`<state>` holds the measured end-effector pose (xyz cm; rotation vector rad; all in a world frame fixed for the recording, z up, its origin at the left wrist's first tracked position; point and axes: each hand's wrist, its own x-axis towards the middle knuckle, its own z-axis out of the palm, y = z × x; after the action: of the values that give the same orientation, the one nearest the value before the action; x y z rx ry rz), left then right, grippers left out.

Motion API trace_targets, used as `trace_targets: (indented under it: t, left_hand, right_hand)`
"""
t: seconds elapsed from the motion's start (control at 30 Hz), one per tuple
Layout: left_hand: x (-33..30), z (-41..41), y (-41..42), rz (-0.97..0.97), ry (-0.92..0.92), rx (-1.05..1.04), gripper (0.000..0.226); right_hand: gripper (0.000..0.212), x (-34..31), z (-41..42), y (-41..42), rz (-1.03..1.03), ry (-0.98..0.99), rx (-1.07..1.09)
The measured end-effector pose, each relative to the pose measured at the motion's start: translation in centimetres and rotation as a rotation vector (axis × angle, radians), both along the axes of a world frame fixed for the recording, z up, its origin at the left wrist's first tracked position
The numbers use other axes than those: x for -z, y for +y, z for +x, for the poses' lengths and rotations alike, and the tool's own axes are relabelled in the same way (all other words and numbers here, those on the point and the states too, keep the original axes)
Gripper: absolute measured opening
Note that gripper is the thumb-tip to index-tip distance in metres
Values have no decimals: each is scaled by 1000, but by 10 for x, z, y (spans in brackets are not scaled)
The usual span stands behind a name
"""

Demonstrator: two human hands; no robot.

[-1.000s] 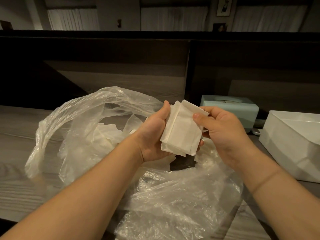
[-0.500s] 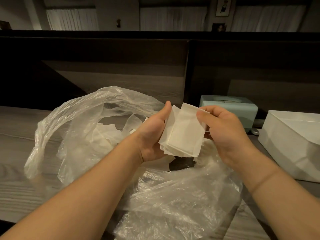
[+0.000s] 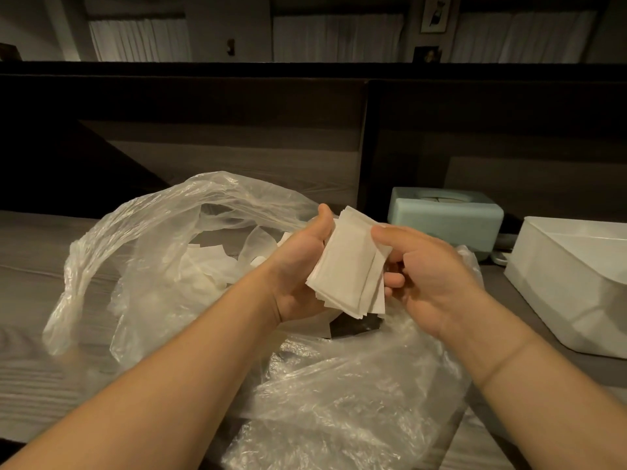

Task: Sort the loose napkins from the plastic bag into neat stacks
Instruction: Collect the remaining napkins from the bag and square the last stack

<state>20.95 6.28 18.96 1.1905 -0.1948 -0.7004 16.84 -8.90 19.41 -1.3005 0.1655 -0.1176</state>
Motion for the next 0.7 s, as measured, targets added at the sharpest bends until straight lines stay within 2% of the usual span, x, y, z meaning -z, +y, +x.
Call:
trace_targets:
  t: [0.1, 0.33, 0.5, 0.7]
  left_hand:
    - [1, 1, -1, 9, -8, -6, 80]
    - [1, 0, -2, 7, -57, 58, 79]
    - [-1, -3, -3, -35, -31, 91, 80]
    - [3, 3, -1, -46, 62, 50, 85]
  right_hand:
    - [13, 2, -2, 4, -65, -17, 56]
    - [13, 1, -5, 4, -440, -218, 118]
    - [5, 1, -7, 3, -467, -285, 127]
    - [7, 0, -7, -3, -428, -355, 106]
